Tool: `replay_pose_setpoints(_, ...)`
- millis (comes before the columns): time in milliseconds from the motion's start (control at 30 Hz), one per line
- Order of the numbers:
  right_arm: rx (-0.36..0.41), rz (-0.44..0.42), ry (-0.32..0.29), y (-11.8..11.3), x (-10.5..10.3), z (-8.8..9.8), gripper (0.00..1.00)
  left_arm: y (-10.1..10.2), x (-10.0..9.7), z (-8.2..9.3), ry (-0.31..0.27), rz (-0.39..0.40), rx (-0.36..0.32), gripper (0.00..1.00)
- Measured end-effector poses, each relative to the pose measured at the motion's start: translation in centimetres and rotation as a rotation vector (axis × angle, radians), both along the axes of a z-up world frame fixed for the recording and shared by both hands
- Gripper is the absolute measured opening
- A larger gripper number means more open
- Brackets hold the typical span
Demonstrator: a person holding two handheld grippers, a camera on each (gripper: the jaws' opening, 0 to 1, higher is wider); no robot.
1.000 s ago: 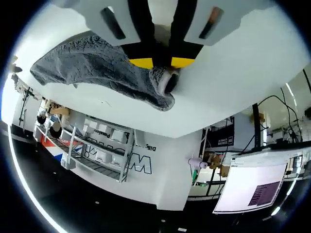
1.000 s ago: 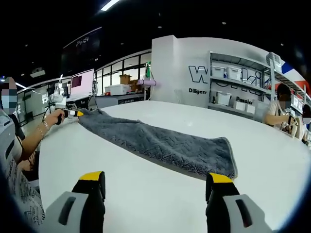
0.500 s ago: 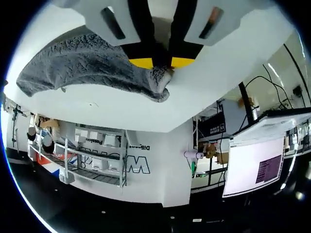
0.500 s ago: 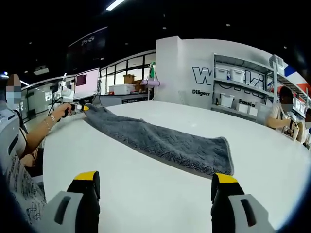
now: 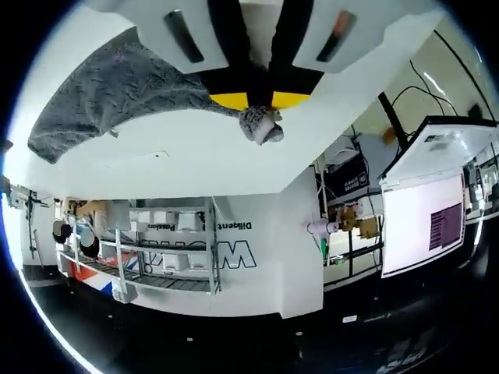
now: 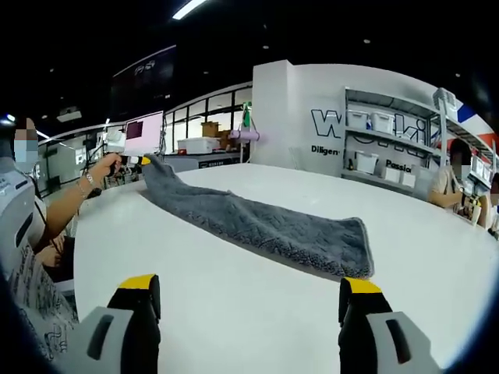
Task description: Fold the towel on the table until its edges align and the towel forms a compact rectangular stack.
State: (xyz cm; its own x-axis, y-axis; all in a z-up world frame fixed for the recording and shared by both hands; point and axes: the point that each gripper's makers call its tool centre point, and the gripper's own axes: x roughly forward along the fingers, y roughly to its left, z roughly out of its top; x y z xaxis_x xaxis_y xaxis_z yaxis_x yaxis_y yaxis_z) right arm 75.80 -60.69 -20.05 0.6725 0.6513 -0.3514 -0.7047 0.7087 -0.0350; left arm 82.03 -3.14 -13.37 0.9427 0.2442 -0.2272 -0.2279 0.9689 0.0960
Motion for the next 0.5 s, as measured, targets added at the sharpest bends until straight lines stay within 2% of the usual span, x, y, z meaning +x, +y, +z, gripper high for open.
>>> replay_pose_setpoints(67,0.002,0.0,-0.003,-0.1,-0.2,0.1,0.99,-1.5,0.5,0.5,-0.002,-0.039,0.014,0.08)
replay_pose_setpoints(233,0.001,0.002,-0.006,-0.1,-0.5,0.1,0.99,-5.8,1.7,2.0,-0.056,-0.159,-0.044,0.08)
replay_pose_setpoints(300,0.0,0.003,-0.007,-0.2,-0.6,0.1,0.99,-6.6,2.0,2.2,-0.06,-0.185,-0.053,0.08)
replay_pose_setpoints(500,0.004,0.001,-0.012,-0.4,-0.9,0.3,0.99,-12.3,3.4,2.7,-0.085,-0.328,-0.147,0.08)
